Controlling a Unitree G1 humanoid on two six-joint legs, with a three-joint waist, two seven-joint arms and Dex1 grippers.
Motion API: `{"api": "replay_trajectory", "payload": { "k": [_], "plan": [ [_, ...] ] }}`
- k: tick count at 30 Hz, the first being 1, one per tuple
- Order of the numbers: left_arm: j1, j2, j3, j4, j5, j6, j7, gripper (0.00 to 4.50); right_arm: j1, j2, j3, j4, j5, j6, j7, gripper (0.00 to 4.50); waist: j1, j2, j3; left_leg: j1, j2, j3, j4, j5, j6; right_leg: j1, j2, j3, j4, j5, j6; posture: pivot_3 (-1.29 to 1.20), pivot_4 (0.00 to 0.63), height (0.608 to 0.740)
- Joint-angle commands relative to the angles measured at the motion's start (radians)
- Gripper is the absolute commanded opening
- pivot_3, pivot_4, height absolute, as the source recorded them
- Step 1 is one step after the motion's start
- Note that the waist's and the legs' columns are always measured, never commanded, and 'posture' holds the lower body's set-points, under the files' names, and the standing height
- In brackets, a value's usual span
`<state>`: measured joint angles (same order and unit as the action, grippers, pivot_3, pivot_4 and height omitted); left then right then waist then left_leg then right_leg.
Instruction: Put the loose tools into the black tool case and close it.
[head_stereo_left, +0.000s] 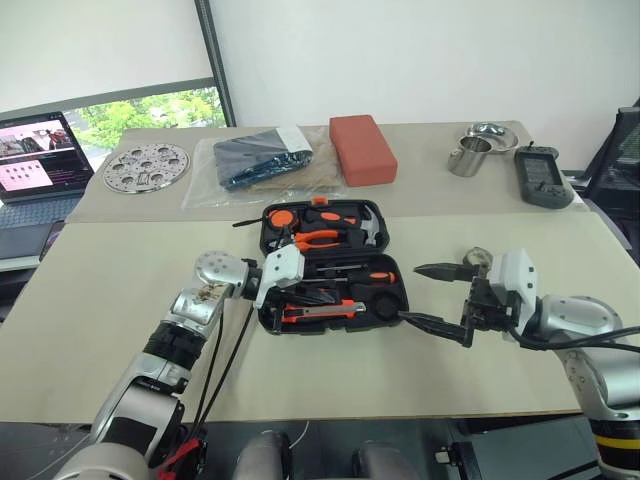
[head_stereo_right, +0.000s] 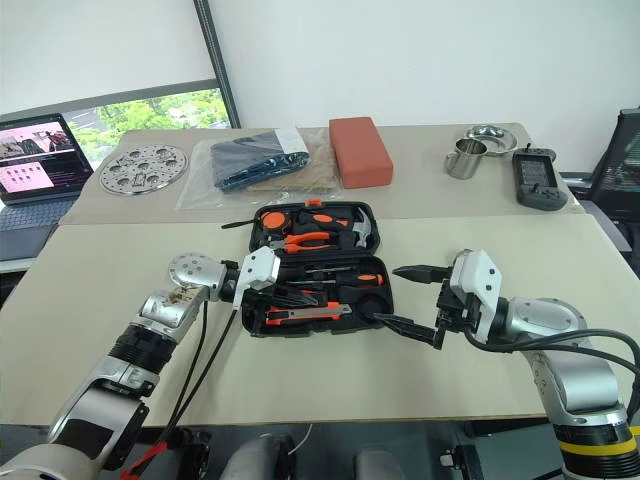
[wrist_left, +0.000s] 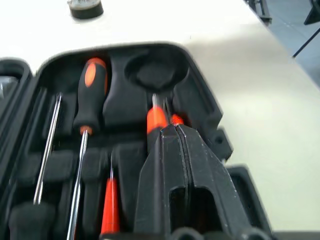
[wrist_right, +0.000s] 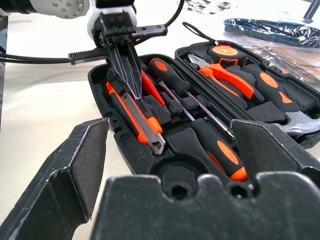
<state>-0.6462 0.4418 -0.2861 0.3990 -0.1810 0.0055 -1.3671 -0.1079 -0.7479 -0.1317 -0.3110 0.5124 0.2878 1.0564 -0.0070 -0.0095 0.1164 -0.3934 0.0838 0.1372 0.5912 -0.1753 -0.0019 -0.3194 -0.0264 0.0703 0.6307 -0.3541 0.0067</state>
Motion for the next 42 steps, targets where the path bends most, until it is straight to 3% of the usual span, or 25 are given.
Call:
{"api": "replay_trajectory", "payload": {
  "k": [1, 16, 20, 26, 29, 32, 39, 42],
  "plan": [
    [-0.017, -0.006, -0.01, 0.04, 0.03, -0.067, -0.008, 0.01, 0.001, 0.005, -0.026, -0.014, 0.001, -0.031, -0.011, 4.5, 0.0, 0.0, 0.0, 0.0, 0.0, 0.0, 0.0, 0.0, 0.0, 0.0, 0.0, 0.0, 0.0, 0.0, 0.0, 0.0, 0.15, 0.74],
    [0.04, -0.032, -0.119, 0.311, 0.244, -0.337, 0.105, 0.01, 0.004, 0.007, -0.027, -0.017, -0.002, -0.027, -0.028, 4.5, 0.009, 0.0, -0.005, 0.004, 0.0, 0.0, 0.001, -0.001, 0.002, 0.003, -0.002, 0.0, 0.002, 0.001, 0.001, 0.0, 0.15, 0.74],
    [0.042, -0.035, -0.106, 0.313, 0.237, -0.363, 0.126, 0.01, 0.001, 0.002, -0.046, -0.011, 0.0, -0.01, -0.056, 4.5, 0.007, 0.002, -0.012, 0.005, 0.0, 0.0, 0.001, -0.002, 0.002, 0.005, -0.002, 0.0, 0.003, 0.001, 0.001, 0.0, 0.15, 0.74],
    [0.001, -0.065, 0.041, 0.144, 0.059, -0.209, 0.157, 0.01, -0.098, -0.044, -0.045, 0.151, -0.151, 0.024, -0.205, 4.5, 0.006, 0.003, -0.013, 0.004, -0.001, 0.0, 0.002, -0.001, 0.003, 0.001, -0.003, 0.001, 0.008, 0.001, 0.002, 0.0, 0.15, 0.74],
    [0.006, -0.061, 0.099, -0.027, -0.059, -0.027, 0.147, 0.66, -0.151, -0.108, 0.015, 0.293, -0.29, 0.014, -0.243, 4.5, 0.005, 0.003, -0.011, 0.001, -0.001, 0.0, 0.003, -0.001, 0.003, -0.002, -0.003, 0.001, 0.009, 0.001, 0.002, 0.0, 0.15, 0.74],
    [0.027, -0.005, 0.132, -0.264, -0.196, 0.217, 0.116, 1.79, -0.262, -0.123, 0.051, 0.449, -0.33, 0.081, -0.253, 4.5, -0.004, 0.001, -0.009, -0.005, 0.0, 0.0, 0.003, 0.001, 0.001, -0.007, -0.002, 0.001, 0.007, 0.001, 0.002, 0.0, 0.15, 0.74],
    [0.039, 0.117, 0.181, -0.498, -0.237, 0.459, 0.205, 4.44, -0.468, -0.111, 0.124, 0.69, -0.346, 0.169, -0.144, 4.5, -0.011, 0.006, -0.006, -0.005, 0.0, 0.0, 0.0, 0.008, -0.011, -0.006, 0.003, 0.004, 0.001, 0.001, 0.001, 0.0, 0.15, 0.74],
    [0.094, 0.204, 0.21, -0.603, -0.273, 0.553, 0.206, 4.48, -0.541, -0.095, 0.161, 0.81, -0.364, 0.161, -0.095, 4.5, -0.013, 0.007, -0.004, -0.004, 0.0, 0.0, 0.0, 0.008, -0.011, -0.006, 0.002, 0.005, 0.001, 0.001, 0.001, 0.0, 0.15, 0.74]
  ]
}}
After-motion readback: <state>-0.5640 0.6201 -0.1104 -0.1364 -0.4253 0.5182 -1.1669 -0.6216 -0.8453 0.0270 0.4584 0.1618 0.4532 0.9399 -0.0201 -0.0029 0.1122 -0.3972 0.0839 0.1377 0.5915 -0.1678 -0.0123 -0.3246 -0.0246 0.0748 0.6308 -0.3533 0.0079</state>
